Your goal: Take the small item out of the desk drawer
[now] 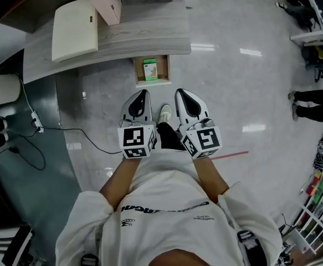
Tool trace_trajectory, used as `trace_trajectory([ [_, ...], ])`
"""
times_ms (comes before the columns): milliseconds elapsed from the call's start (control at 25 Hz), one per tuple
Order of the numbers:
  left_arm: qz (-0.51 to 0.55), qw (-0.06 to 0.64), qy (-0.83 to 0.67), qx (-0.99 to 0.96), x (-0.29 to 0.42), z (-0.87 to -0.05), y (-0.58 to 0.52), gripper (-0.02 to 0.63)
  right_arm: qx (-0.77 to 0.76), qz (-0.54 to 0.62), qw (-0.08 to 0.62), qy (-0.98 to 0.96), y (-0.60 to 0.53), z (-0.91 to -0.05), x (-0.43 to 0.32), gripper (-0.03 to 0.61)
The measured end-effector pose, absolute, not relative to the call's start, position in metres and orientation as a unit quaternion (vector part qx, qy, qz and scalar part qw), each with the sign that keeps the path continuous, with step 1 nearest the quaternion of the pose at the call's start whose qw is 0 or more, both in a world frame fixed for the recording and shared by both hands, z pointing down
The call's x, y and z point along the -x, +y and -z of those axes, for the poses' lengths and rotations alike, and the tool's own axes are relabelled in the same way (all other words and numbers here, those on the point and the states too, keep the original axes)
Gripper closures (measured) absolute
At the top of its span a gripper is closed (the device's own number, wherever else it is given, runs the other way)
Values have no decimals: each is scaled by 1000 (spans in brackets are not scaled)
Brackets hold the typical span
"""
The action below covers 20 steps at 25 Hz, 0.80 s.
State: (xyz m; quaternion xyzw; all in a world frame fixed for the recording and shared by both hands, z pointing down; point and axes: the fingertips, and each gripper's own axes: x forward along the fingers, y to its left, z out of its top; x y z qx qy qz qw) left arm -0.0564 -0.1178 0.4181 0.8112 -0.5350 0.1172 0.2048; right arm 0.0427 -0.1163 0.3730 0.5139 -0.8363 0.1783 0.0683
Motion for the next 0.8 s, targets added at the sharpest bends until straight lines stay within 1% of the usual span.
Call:
trace_trajectory([
  [720,-164,252,-552,-778,39,-521,-168,594,-495,-208,95,-838,-154,-464,-67,548],
  [800,-173,265,-547,-775,35,-536,-170,552,-494,-212,98,-837,-155,-473,-70,548],
])
